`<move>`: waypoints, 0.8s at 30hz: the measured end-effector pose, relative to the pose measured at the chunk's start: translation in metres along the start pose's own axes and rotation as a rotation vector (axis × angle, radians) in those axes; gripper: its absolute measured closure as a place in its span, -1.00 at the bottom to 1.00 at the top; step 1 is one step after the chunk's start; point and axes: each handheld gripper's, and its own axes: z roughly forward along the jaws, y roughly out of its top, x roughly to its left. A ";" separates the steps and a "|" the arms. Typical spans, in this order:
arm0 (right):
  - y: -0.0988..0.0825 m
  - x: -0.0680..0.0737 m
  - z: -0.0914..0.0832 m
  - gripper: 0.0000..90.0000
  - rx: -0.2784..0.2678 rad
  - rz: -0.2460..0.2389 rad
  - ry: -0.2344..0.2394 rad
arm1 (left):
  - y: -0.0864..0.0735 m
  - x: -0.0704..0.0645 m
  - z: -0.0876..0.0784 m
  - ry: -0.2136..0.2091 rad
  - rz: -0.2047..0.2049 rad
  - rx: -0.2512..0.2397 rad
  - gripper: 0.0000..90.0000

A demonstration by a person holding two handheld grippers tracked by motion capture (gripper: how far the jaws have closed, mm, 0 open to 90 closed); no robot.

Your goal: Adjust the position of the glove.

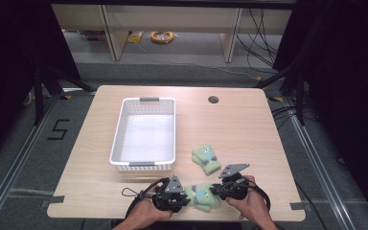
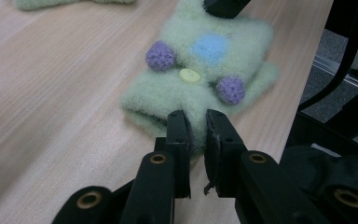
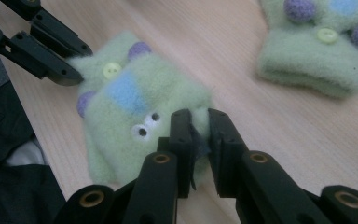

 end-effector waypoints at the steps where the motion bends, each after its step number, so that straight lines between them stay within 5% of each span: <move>1: 0.000 0.000 0.001 0.79 0.005 -0.002 -0.002 | 0.000 0.000 0.001 -0.007 -0.001 0.003 0.75; 3: -0.001 -0.002 0.002 0.78 0.014 -0.022 -0.015 | 0.000 0.000 0.001 -0.014 -0.010 0.004 0.67; 6: -0.002 -0.001 0.002 0.70 0.008 0.013 -0.010 | 0.000 0.002 -0.001 0.000 -0.033 -0.007 0.38; 8: -0.001 -0.004 0.002 0.55 0.000 -0.012 -0.021 | 0.001 0.004 -0.004 0.005 -0.046 -0.020 0.20; 10: 0.002 -0.005 -0.005 0.38 -0.002 0.014 -0.029 | 0.002 0.006 -0.008 0.014 -0.080 -0.033 -0.03; 17: 0.020 -0.013 -0.014 0.26 -0.061 -0.029 -0.090 | 0.001 0.008 -0.020 0.024 -0.093 -0.073 -0.12; 18: 0.024 -0.015 -0.015 0.27 -0.048 -0.032 -0.091 | 0.000 0.007 -0.020 0.029 -0.118 -0.082 -0.13; 20: 0.033 -0.022 -0.012 0.28 -0.046 -0.034 -0.107 | 0.000 0.010 -0.023 0.023 -0.091 -0.068 -0.14; 24: 0.044 -0.037 -0.005 0.35 -0.045 -0.057 -0.142 | -0.002 0.010 -0.025 0.029 -0.103 -0.080 -0.14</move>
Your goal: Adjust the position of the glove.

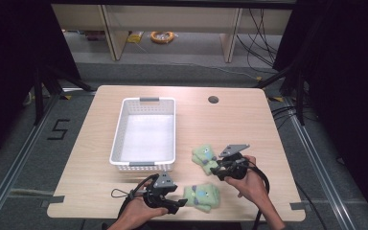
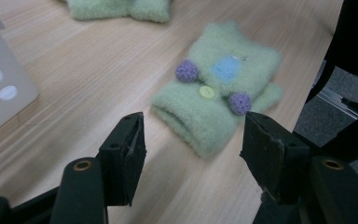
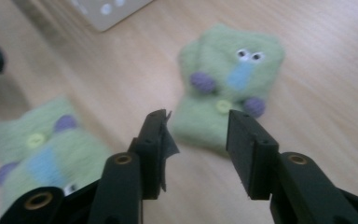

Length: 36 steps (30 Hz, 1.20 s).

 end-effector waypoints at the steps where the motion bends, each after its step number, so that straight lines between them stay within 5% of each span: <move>1: 0.003 -0.005 0.002 0.36 0.015 0.005 -0.007 | 0.000 -0.001 0.000 -0.003 -0.014 -0.008 -0.14; 7: 0.012 -0.026 0.016 0.35 0.044 0.026 -0.005 | -0.001 0.003 -0.004 0.006 -0.013 -0.010 -0.14; 15: 0.026 -0.035 0.032 0.29 0.091 0.085 -0.018 | -0.002 0.006 -0.008 0.010 -0.011 -0.002 -0.14; 27: 0.036 -0.038 0.048 0.23 0.121 0.115 -0.007 | -0.004 0.006 -0.009 0.009 -0.053 -0.026 -0.13; 34: 0.044 -0.040 0.052 0.23 0.110 0.114 -0.014 | -0.004 0.007 -0.009 0.010 -0.025 -0.016 -0.13; 36: 0.049 -0.042 0.053 0.23 0.116 0.150 -0.014 | -0.004 0.006 -0.008 0.013 -0.024 -0.015 -0.12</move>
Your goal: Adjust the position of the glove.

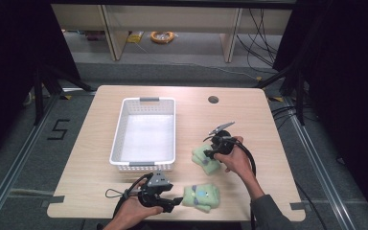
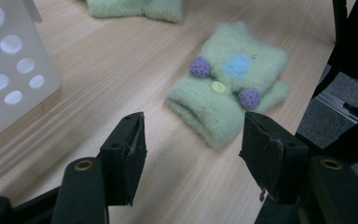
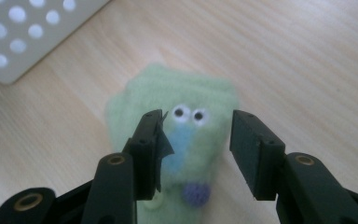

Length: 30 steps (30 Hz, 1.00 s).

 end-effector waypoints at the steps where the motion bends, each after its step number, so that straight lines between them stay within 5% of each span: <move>1: 0.002 -0.001 0.000 0.23 0.004 0.013 -0.023 | 0.000 0.000 0.000 0.002 0.005 0.007 -0.12; 5: 0.014 -0.008 0.006 0.24 -0.001 -0.023 0.005 | 0.000 0.001 -0.001 -0.005 0.014 0.016 -0.12; 16: 0.026 -0.016 0.028 0.33 0.048 -0.005 0.050 | -0.001 -0.001 0.000 -0.007 -0.012 0.001 -0.13; 22: 0.024 -0.024 0.032 0.46 0.055 0.045 0.115 | 0.000 0.000 -0.001 -0.013 0.016 0.013 -0.13; 26: 0.022 -0.023 0.027 0.76 0.029 0.036 0.084 | 0.000 0.000 -0.001 -0.010 -0.003 -0.002 -0.12; 30: 0.013 -0.026 0.011 0.78 -0.024 0.118 0.074 | 0.001 0.000 -0.001 -0.011 -0.003 -0.006 -0.12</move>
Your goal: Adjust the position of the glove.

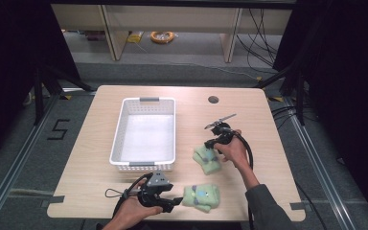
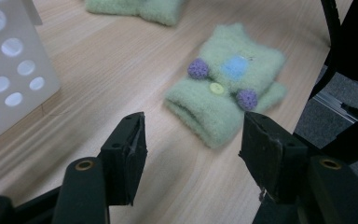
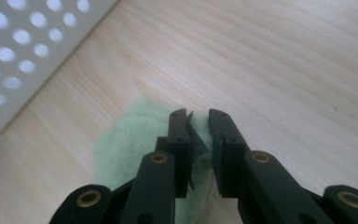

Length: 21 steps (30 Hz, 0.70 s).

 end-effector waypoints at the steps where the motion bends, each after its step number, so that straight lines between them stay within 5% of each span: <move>1: -0.005 -0.003 -0.006 0.78 -0.024 0.025 0.005 | 0.000 0.000 0.000 -0.001 -0.003 0.000 -0.12; 4: -0.022 -0.003 -0.026 0.77 -0.080 0.064 -0.016 | 0.001 -0.001 0.001 -0.002 0.002 0.011 -0.11; 8: -0.033 0.002 -0.040 0.77 -0.090 0.115 -0.034 | 0.004 -0.002 0.002 0.007 0.016 0.012 -0.10; 17: -0.067 0.007 -0.076 0.79 -0.157 0.101 0.003 | 0.015 -0.012 0.005 -0.009 0.013 -0.029 -0.07; 21: -0.079 0.005 -0.080 0.78 -0.189 0.122 0.001 | 0.022 -0.018 0.009 -0.009 0.058 -0.019 -0.05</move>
